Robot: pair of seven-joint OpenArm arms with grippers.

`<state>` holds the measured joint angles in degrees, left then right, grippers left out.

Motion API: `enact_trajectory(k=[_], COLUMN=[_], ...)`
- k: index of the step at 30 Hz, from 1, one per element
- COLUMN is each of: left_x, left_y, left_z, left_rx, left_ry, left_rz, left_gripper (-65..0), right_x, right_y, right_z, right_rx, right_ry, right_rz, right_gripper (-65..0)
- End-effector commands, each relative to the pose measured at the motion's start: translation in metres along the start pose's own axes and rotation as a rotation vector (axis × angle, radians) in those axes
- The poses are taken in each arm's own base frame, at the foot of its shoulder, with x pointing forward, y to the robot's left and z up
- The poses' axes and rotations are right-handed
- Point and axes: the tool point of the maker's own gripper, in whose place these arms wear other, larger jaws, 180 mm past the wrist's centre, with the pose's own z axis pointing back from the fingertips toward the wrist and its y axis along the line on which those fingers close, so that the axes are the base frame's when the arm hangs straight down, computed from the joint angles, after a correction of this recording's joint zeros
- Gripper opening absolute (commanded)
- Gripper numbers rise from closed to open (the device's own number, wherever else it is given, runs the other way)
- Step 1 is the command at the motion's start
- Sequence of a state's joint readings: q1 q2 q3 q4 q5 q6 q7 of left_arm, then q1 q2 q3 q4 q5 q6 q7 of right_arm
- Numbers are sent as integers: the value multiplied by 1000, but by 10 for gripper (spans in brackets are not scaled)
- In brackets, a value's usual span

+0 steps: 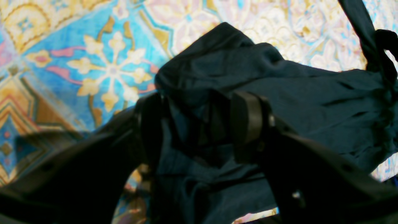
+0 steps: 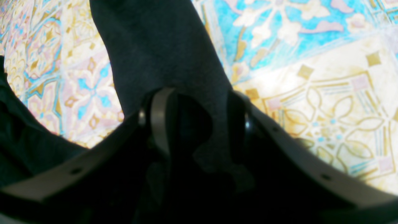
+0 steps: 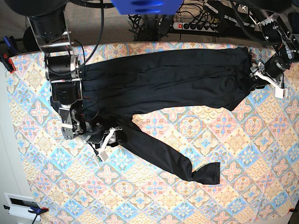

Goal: Layout the t-shirt on the table in an organized manner, then fold the t-shirt properly
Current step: 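Grasp the black sleeve near its shoulder with the right gripper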

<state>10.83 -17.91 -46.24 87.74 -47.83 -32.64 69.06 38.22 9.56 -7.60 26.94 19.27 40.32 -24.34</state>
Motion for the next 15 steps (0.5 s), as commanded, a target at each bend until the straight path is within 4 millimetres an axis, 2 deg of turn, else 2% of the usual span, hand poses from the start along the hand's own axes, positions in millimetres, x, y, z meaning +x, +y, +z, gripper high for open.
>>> enact_trajectory(k=[1, 3, 7, 11, 15], left_x=[15, 14, 14, 15, 15], left_y=[-1, -1, -1, -1, -1], left_z=[6, 5, 5, 5, 5], left_rx=[-4, -4, -4, -5, -5], left_ry=[-43, -42, -40, -42, -42], left_rz=[-23, -22, -22, -23, -23], left_gripper=[-302, -302, -302, -302, -302], right_x=[17, 28, 68, 76, 75], right_y=[-6, -7, -7, -7, -7], right_z=[5, 6, 12, 13, 13], right_rx=[-19, -22, -29, -27, -28], right_ry=[-22, -38, -92, -134, -128], right_rz=[25, 38, 75, 75, 82], right_gripper=[-387, -381, -378, -379, -379])
